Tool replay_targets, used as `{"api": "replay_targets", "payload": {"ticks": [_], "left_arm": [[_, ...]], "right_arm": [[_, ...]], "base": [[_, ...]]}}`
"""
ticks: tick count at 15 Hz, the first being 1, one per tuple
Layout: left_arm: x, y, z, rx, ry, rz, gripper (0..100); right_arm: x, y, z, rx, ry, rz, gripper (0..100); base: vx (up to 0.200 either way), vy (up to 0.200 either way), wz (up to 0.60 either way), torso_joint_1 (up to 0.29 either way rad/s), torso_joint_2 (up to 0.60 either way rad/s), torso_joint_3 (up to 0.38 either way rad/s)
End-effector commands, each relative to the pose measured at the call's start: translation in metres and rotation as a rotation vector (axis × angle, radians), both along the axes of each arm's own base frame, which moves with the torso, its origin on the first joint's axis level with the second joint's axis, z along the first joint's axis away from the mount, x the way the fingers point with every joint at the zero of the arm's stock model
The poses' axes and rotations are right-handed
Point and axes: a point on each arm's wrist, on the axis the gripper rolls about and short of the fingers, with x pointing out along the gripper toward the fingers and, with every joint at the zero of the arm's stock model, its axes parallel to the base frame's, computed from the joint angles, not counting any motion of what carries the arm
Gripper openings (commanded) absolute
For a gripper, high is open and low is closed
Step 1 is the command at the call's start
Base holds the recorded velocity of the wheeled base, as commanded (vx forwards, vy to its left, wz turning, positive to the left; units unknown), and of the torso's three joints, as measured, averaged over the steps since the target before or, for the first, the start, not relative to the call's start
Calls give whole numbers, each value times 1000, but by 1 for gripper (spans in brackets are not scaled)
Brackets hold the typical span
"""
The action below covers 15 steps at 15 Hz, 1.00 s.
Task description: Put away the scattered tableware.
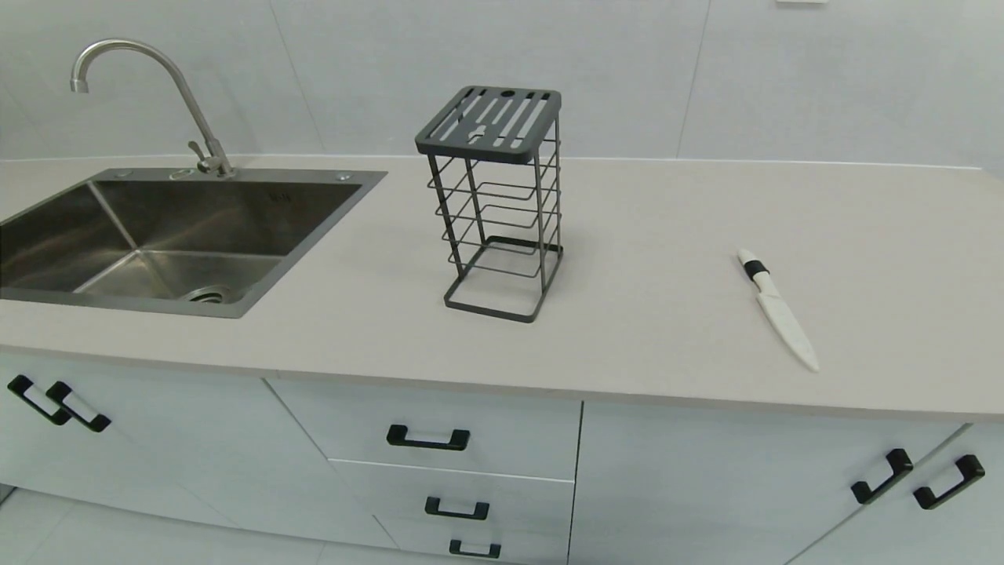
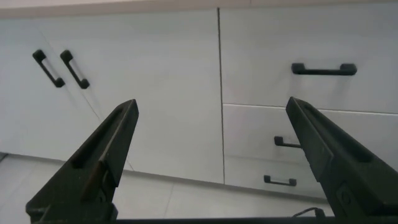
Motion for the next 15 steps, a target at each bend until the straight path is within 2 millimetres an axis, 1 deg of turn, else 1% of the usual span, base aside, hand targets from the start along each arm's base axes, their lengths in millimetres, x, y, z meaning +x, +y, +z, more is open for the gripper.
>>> {"api": "replay_targets", "payload": {"ticks": [1, 10, 12, 15], "left_arm": [[0, 0, 0, 0, 1, -2, 100], [0, 0, 0, -2, 1, -2, 100], [0, 0, 0, -2, 1, -2, 100], [0, 0, 0, -5, 1, 1, 100]], "right_arm": [[0, 0, 0, 0, 1, 0, 100], [0, 0, 0, 3, 1, 0, 100], [0, 0, 0, 3, 1, 0, 100], [0, 0, 0, 3, 1, 0, 100]], "base": [[0, 0, 0, 354, -476, -242], [0, 0, 0, 281, -519, -249], [0, 0, 0, 102, -188, -88], [0, 0, 0, 14, -28, -11]]}}
